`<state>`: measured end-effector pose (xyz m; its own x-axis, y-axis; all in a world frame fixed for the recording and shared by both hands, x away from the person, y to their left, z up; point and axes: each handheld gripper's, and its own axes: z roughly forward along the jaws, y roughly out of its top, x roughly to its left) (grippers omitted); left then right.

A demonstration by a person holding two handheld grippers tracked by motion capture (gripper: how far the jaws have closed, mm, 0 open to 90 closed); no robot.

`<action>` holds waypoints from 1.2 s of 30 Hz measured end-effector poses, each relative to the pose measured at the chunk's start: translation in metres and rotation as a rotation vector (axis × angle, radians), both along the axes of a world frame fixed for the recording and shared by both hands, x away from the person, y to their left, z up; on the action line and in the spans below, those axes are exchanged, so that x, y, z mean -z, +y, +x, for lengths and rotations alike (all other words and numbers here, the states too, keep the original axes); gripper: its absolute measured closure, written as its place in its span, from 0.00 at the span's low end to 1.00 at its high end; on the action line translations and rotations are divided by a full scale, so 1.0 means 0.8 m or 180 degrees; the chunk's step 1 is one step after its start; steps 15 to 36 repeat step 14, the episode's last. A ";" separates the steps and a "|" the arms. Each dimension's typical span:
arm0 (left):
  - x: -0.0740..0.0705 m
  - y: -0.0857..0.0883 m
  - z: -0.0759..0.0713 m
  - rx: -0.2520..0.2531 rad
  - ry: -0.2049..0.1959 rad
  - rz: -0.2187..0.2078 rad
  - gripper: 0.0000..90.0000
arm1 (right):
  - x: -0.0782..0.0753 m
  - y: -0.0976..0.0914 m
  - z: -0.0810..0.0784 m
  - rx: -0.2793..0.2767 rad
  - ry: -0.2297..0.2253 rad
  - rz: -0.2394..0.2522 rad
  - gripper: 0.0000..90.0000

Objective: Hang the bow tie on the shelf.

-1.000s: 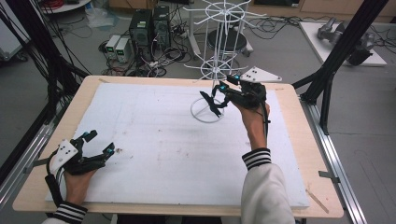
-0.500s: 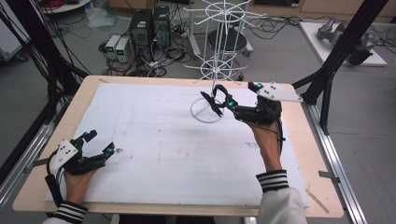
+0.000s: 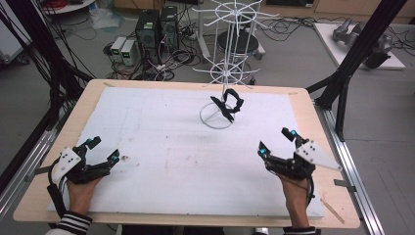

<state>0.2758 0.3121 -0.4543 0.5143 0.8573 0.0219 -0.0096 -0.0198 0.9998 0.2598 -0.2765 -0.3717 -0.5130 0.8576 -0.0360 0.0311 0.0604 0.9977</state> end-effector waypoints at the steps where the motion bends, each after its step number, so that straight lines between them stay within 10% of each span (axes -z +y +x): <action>1: 0.000 0.000 0.000 -0.0007 -0.0006 -0.0002 0.18 | 0.012 -0.001 -0.005 0.0003 -0.0021 0.0020 0.14; 11: 0.000 0.000 -0.001 -0.0016 -0.0010 -0.0020 0.17 | 0.102 0.001 -0.016 0.0126 0.0029 0.0045 0.13; 36: 0.000 0.000 -0.001 -0.0022 -0.0026 -0.0025 0.17 | 0.103 0.000 -0.018 0.0201 -0.0052 0.0049 0.13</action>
